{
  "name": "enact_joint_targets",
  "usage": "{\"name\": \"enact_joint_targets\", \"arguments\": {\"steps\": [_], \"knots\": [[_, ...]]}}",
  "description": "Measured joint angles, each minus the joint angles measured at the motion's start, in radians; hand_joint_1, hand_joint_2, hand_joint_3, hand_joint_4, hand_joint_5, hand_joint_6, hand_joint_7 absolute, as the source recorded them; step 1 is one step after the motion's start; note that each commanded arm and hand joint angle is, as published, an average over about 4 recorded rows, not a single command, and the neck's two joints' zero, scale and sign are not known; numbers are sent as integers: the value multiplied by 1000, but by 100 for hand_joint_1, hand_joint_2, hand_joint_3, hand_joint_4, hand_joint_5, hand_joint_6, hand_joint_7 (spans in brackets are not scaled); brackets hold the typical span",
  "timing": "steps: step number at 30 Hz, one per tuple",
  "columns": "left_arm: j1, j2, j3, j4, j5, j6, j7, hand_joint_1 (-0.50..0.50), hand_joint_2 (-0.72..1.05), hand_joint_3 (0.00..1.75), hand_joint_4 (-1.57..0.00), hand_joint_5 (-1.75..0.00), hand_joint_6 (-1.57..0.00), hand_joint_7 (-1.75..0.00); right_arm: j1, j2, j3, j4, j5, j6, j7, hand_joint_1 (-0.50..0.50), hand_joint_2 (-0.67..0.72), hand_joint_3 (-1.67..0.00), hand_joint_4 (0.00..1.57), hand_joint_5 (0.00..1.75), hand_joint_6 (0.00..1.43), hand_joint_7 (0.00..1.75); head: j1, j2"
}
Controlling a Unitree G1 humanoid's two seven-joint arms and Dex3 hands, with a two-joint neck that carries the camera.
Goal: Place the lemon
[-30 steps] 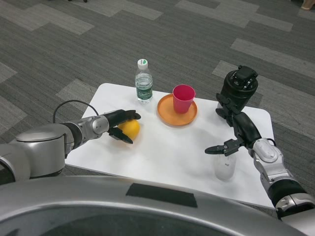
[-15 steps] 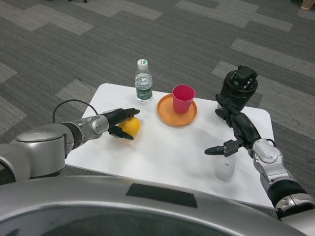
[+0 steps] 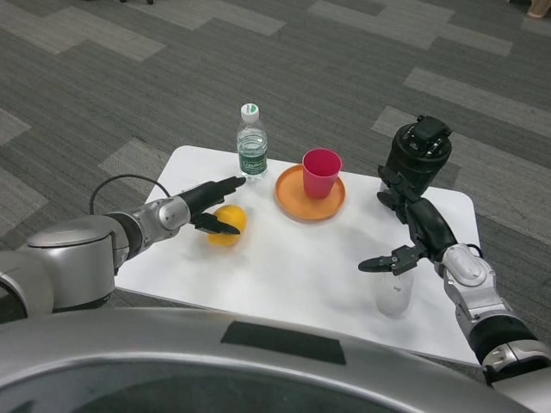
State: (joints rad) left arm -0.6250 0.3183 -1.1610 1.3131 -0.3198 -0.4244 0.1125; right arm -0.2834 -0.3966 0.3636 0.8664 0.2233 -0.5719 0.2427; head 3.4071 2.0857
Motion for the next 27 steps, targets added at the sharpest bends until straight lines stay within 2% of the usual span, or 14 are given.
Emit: {"name": "enact_joint_targets", "arguments": {"steps": [4,8,13,16,18,21,23,27], "knots": [[9,15,51,5,-1,-48,-1,50,105,9,0,-92,0,0,0,0,0,0,0,0,0,-4,-3,-40,0,48,0,0,6,4],[22,30,87,5,-1,-98,-5,50,105,9,0,-92,0,0,-1,0,1,0,0,0,0,-4,-3,-40,0,48,0,0,7,6],[45,72,136,-8,-2,-132,-35,50,100,9,0,-92,0,0,-1,1,1,0,0,0,0,-4,-3,-40,0,48,0,0,9,8],[69,96,198,-44,-20,-169,-57,50,96,9,0,-85,0,0,-2,2,1,1,0,0,0,-4,-3,-40,0,48,0,0,7,11],[85,113,232,-68,-73,-212,-72,50,96,9,0,-72,0,0,-3,2,1,1,0,0,0,-4,-3,-40,0,48,0,0,-4,16],[104,125,235,-79,-224,-273,-96,50,91,9,0,-49,0,0,-5,3,1,2,0,0,1,-4,-3,-40,0,48,0,0,-34,24],[122,126,233,-90,-332,-322,-116,50,83,9,0,-38,0,0,-5,3,1,3,0,0,1,-4,-3,-40,0,48,0,0,-53,28],[137,126,235,-105,-445,-404,-129,50,78,9,0,-26,0,0,-6,3,2,5,0,0,1,-4,-3,-40,0,48,0,0,-124,40]]}}
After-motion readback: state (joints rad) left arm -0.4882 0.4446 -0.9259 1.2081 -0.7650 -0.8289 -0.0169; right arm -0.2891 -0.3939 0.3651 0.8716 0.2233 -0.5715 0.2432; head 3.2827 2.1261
